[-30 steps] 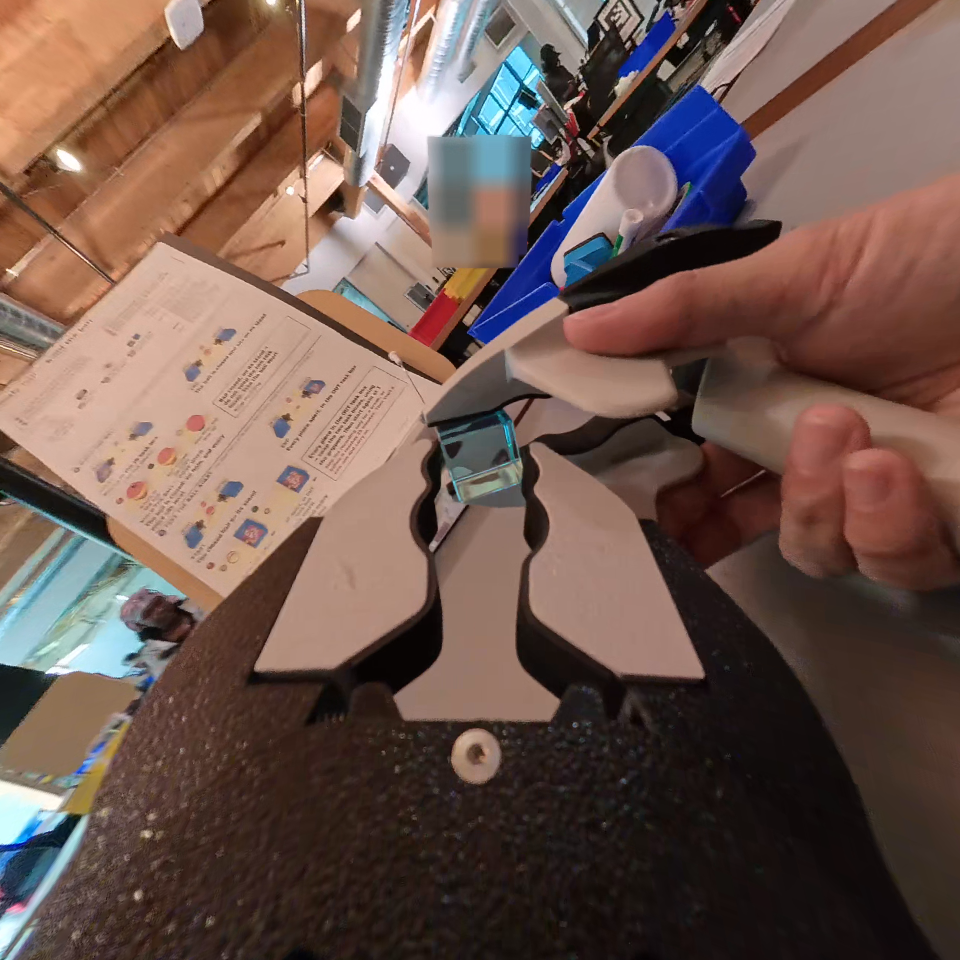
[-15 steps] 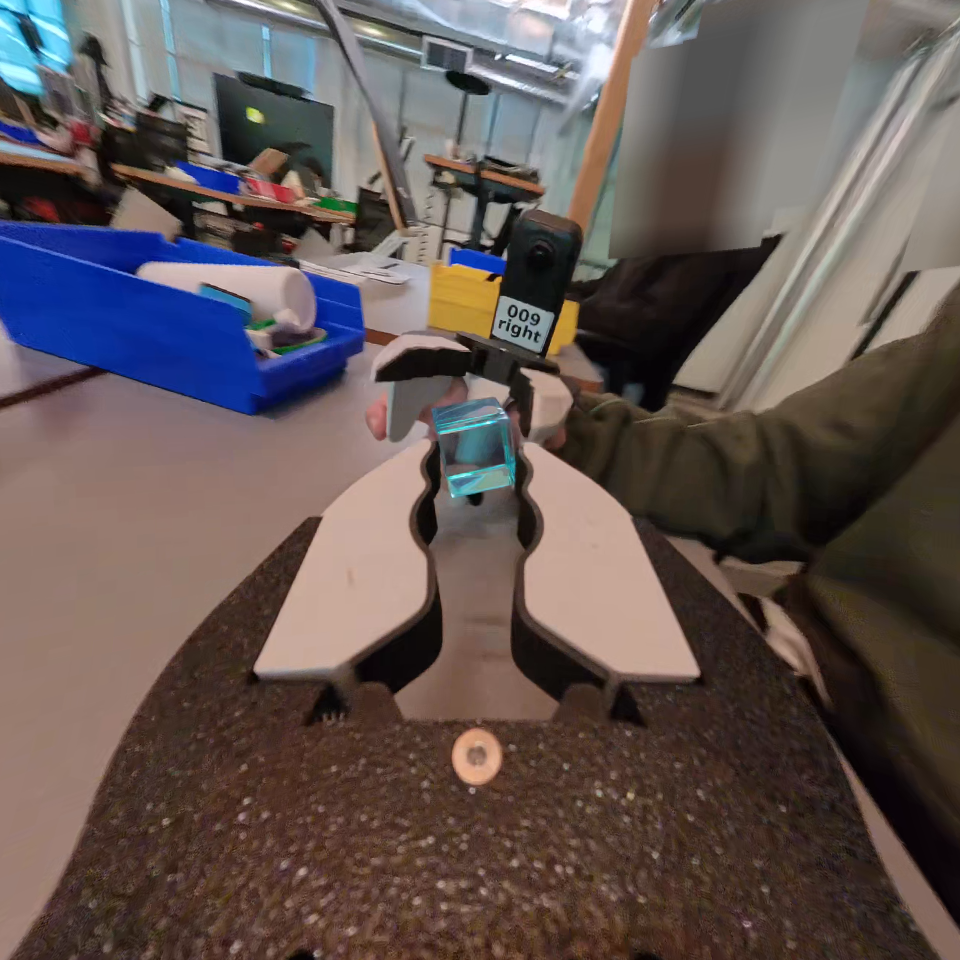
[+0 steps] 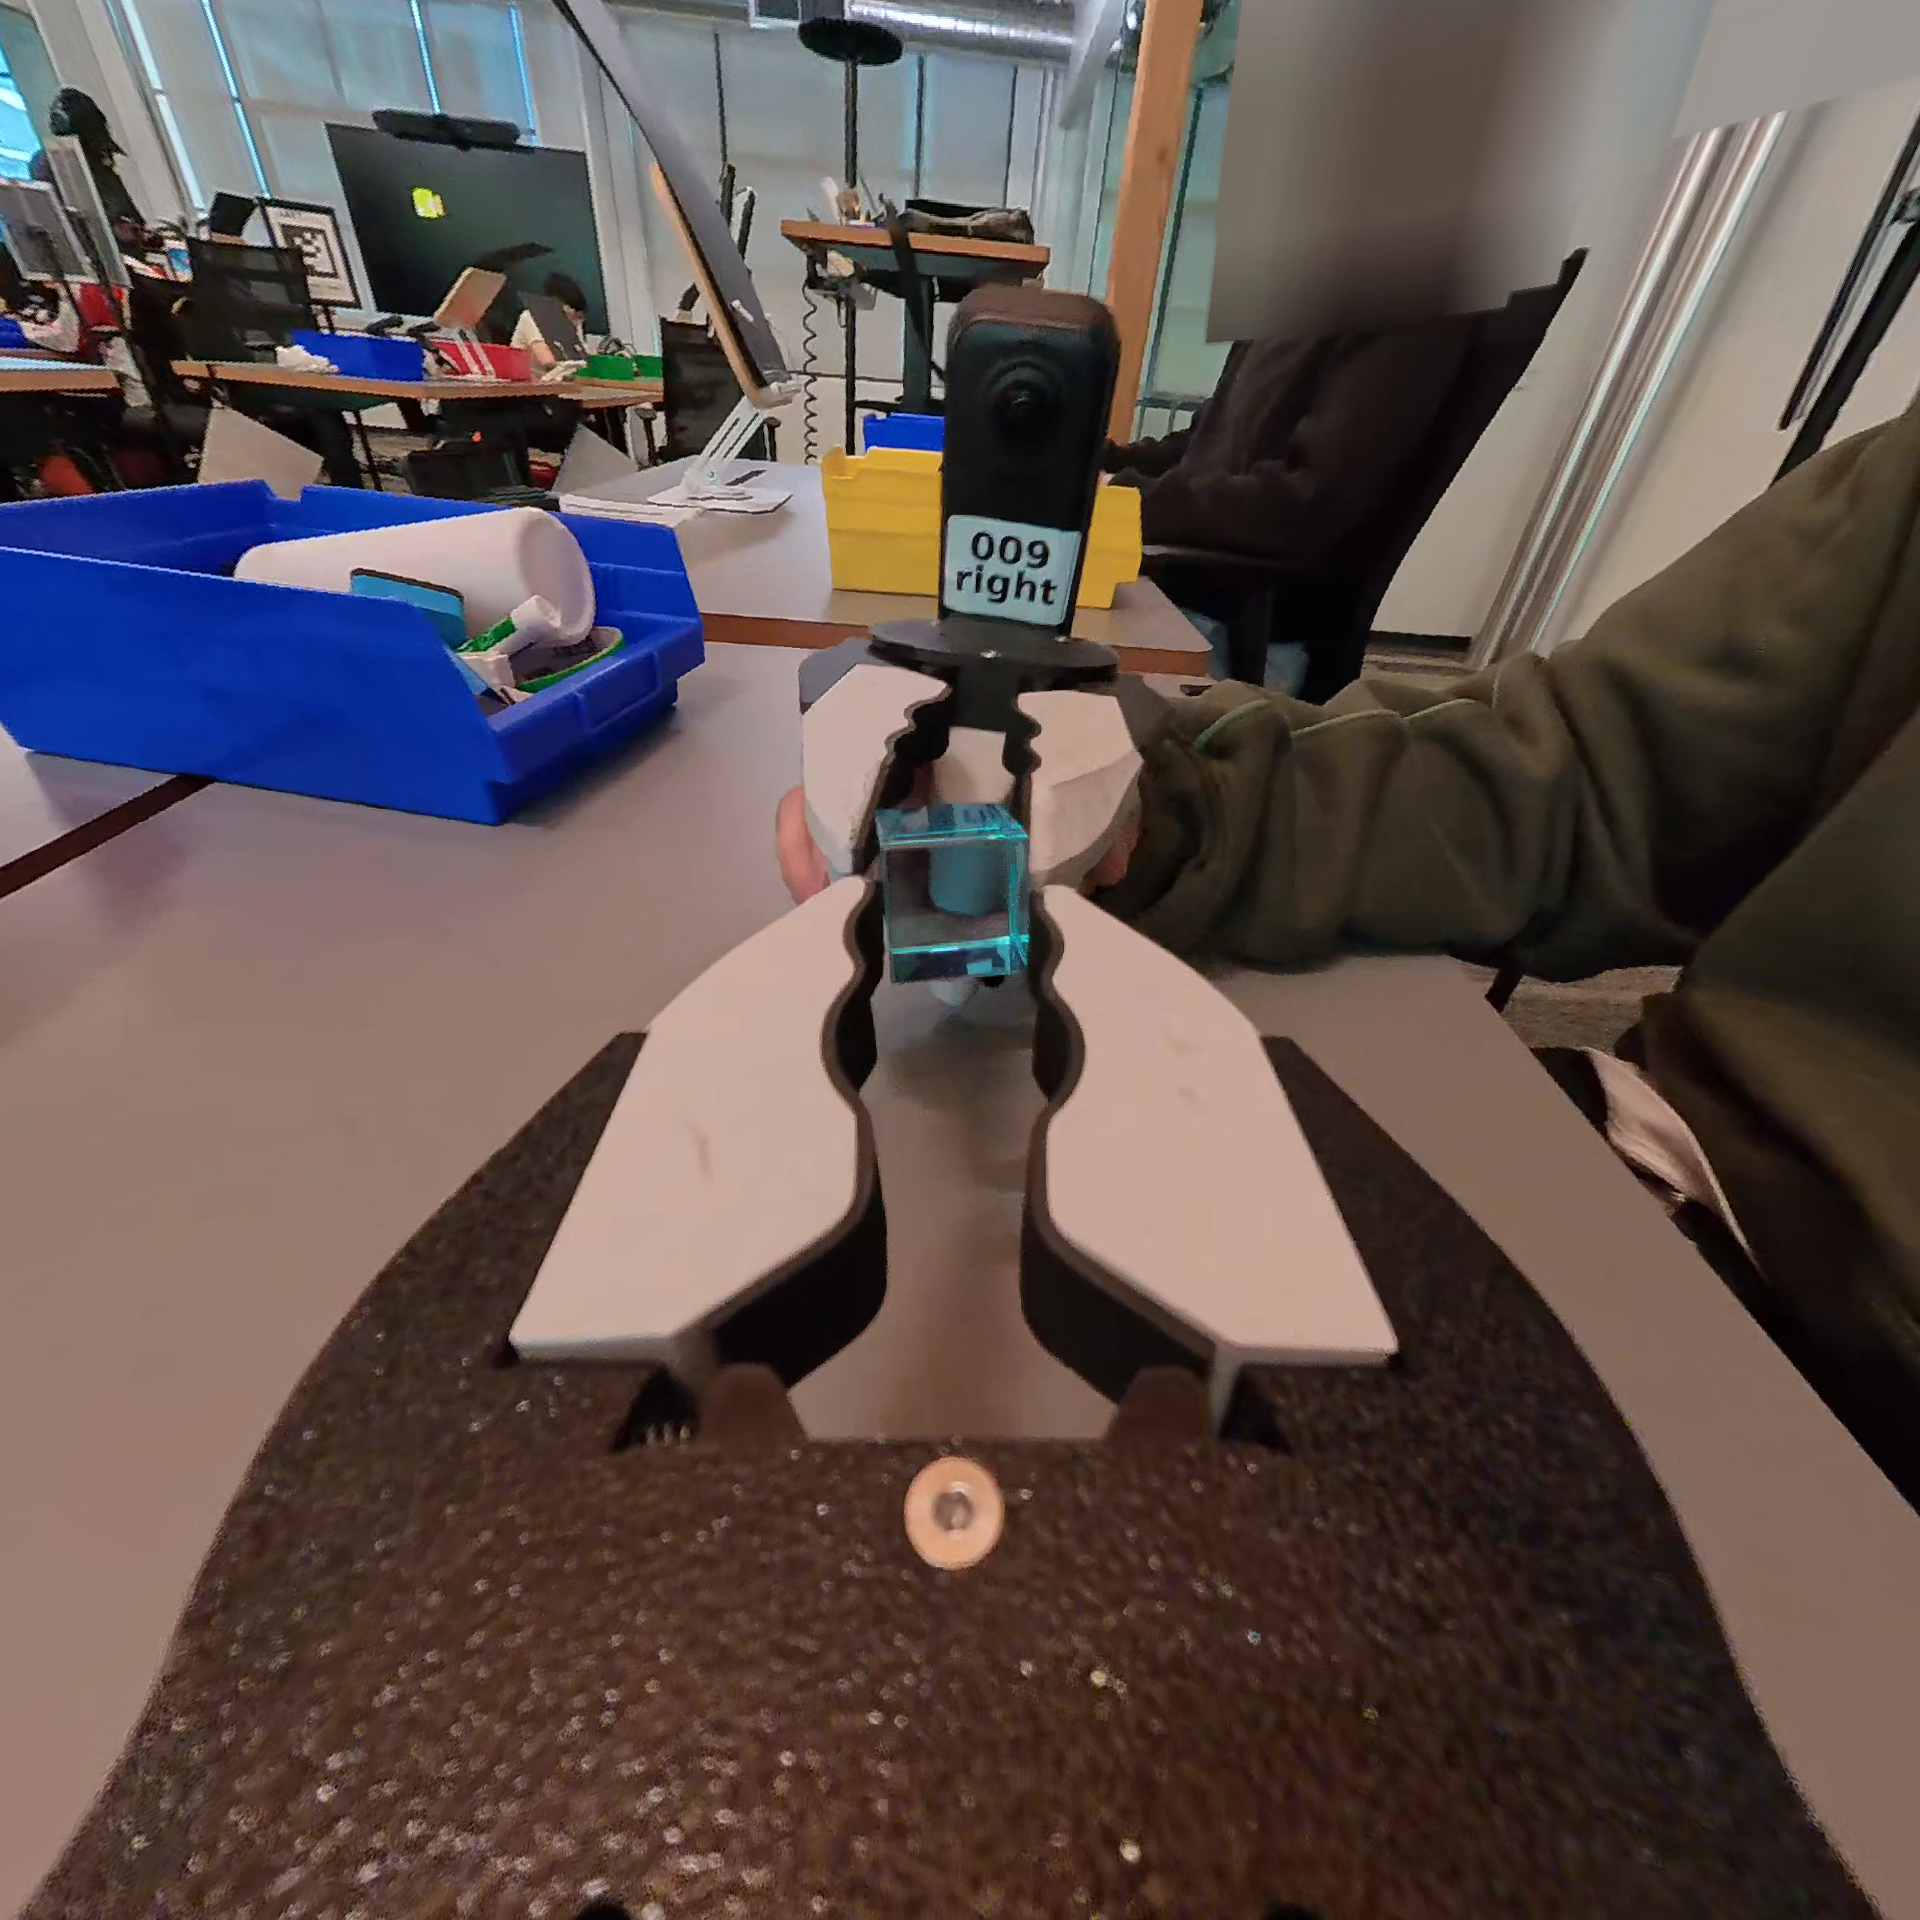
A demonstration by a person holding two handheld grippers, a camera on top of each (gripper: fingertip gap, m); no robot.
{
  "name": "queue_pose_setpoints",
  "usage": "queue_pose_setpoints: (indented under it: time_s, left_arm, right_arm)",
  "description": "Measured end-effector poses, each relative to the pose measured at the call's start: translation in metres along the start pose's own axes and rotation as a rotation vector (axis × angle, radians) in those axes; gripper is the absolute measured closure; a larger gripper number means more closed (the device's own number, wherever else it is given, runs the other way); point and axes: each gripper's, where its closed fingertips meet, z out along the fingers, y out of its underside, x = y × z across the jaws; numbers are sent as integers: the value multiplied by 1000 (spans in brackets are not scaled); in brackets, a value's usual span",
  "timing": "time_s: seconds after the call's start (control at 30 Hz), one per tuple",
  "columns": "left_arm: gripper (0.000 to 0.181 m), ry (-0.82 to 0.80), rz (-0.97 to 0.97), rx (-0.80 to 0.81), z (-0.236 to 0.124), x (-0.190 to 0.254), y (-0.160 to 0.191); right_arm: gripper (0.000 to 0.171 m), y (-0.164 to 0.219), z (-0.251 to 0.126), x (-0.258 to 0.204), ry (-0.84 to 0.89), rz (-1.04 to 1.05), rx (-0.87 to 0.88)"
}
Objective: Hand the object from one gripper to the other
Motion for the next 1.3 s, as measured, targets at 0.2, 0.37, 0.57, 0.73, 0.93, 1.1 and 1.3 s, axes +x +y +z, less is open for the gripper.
queue_pose_setpoints:
  time_s: [0.2,0.37,0.57,0.73,0.93,1.1,1.3]
  left_arm:
    - [151,-229,76,0,-2,-27,-1]
    - [134,-475,383,-66,-2,-44,-2]
    - [135,-718,672,-154,11,-49,-3]
    - [153,-816,752,-133,2,-49,-18]
    - [154,-652,656,-114,6,-39,-18]
    - [154,-240,281,-60,1,-18,-6]
    - [154,-41,85,-39,-15,-5,-4]
  right_arm:
    - [145,5,-3,28,175,45,-52]
    - [145,8,-16,57,344,232,-2]
    - [145,-7,-11,54,259,583,264]
    - [145,-9,-1,46,224,622,322]
    - [129,-12,-4,44,187,501,279]
    - [106,-1,-12,32,104,240,58]
    - [104,13,3,16,18,481,-8]
